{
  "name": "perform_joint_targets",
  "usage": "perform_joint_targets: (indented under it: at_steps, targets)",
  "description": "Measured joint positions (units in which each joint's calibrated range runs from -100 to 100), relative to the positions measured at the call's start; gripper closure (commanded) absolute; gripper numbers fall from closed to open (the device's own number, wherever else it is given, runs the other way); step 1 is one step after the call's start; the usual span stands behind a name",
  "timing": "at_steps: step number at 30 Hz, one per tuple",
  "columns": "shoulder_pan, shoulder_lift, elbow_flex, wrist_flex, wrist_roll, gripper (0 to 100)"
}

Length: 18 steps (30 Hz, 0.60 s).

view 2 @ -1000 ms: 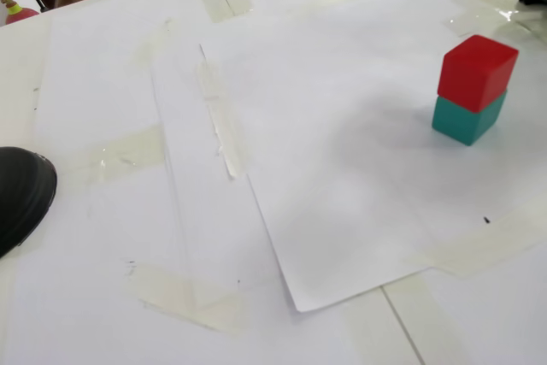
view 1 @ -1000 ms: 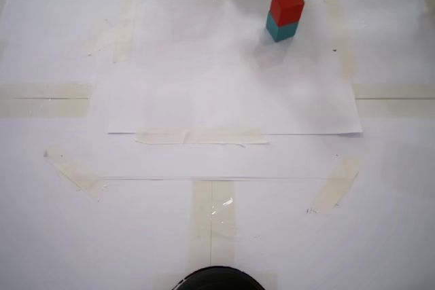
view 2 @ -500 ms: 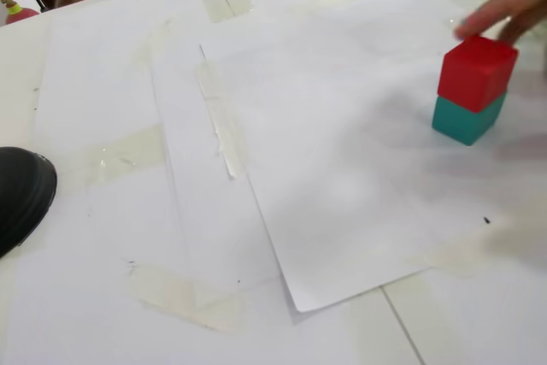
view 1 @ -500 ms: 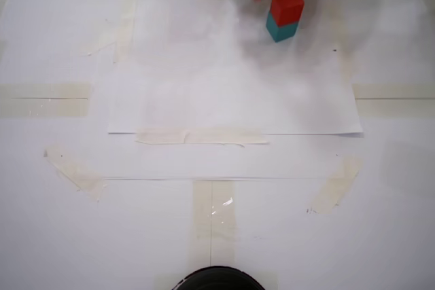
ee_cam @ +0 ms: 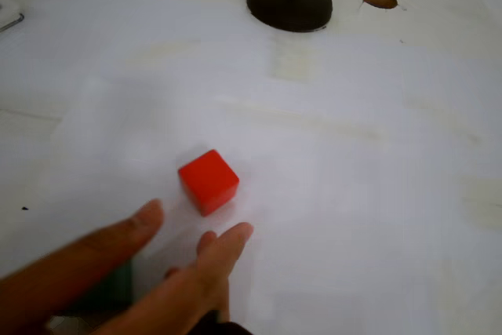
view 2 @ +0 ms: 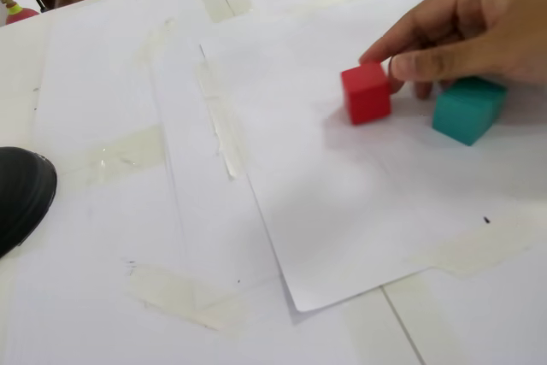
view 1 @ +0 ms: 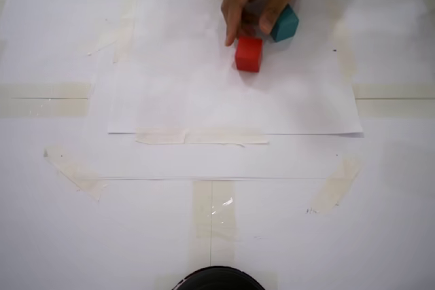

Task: Put the red cube on the top of the blue cube.

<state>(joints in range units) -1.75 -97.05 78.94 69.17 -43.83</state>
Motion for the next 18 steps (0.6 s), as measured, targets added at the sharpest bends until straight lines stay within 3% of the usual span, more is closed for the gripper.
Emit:
perform_joint_targets:
  at_steps: [18]
  targets:
    - [0.7,0.0,0.0,0.4,0.0,100]
